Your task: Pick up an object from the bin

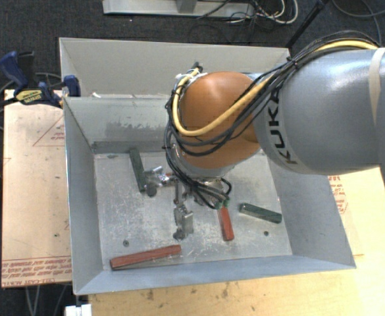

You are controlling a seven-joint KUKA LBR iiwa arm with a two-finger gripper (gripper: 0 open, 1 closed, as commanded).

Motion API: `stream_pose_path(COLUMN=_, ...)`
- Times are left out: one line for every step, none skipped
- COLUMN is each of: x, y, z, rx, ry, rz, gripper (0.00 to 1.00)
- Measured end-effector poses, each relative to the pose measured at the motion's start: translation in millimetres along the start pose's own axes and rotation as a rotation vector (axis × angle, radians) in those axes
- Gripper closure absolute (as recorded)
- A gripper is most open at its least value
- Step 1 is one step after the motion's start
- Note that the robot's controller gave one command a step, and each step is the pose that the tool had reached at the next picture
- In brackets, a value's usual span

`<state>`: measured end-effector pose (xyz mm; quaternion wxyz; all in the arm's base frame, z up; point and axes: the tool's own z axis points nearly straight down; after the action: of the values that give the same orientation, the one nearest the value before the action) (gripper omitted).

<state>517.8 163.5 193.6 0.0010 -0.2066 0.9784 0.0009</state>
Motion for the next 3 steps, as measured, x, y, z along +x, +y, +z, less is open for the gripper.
stream_pose_path(x=35.8, y=6.7, z=85.2, rx=-0.002, ry=0.010, rz=-0.092, gripper=0.00)
stream_pose_path(x=24.1, y=-6.2, z=119.6, rx=0.001, ry=-0.002, rz=-0.079, gripper=0.00)
stream_pose_path(x=24.5, y=-5.8, z=118.4, rx=0.000, ry=-0.002, rz=-0.078, gripper=1.00)
